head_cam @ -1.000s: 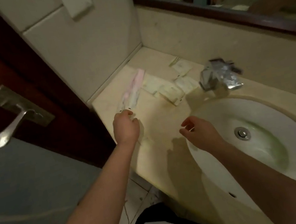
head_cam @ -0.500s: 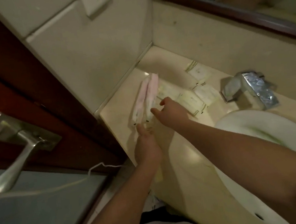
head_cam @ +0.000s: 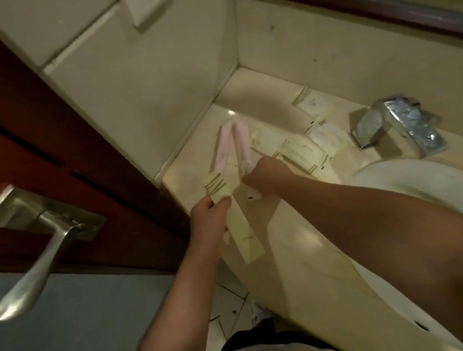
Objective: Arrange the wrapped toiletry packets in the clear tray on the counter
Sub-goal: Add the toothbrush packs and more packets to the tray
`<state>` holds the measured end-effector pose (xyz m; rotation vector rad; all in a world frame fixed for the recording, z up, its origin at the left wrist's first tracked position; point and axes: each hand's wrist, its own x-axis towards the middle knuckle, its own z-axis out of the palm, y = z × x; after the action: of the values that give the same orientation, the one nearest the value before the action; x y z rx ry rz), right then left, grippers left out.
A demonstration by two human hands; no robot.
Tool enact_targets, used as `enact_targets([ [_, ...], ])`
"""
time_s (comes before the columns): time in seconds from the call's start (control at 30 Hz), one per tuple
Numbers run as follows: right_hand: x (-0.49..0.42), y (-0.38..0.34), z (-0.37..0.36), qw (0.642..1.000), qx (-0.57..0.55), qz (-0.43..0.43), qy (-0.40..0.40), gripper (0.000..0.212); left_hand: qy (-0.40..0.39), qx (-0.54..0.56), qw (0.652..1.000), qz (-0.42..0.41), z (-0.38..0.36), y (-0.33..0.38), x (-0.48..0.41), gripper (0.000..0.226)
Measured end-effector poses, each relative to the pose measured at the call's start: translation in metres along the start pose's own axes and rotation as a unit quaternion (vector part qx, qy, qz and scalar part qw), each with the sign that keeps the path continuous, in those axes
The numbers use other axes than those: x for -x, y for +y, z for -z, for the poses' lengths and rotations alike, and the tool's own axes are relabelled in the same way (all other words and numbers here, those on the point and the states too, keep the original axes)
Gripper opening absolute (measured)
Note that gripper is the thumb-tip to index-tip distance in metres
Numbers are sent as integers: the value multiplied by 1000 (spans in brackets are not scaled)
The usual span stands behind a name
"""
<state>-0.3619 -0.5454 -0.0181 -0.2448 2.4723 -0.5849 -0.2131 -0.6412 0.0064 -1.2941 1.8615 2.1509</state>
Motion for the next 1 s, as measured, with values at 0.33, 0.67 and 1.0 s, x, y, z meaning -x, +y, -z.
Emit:
enact_targets([
  [0.33, 153, 147, 72, 926, -371, 37, 55, 18, -124, 107, 980, -112, -108, 18, 77, 39],
  [0.67, 413, 406, 68, 851, -459, -86, 241, 21, -269, 32, 960, -71, -297, -89, 258, 20],
  [1.0, 515, 546, 82, 732, -526, -199, 385, 16, -380, -60, 923, -20, -438, -152, 362, 10],
])
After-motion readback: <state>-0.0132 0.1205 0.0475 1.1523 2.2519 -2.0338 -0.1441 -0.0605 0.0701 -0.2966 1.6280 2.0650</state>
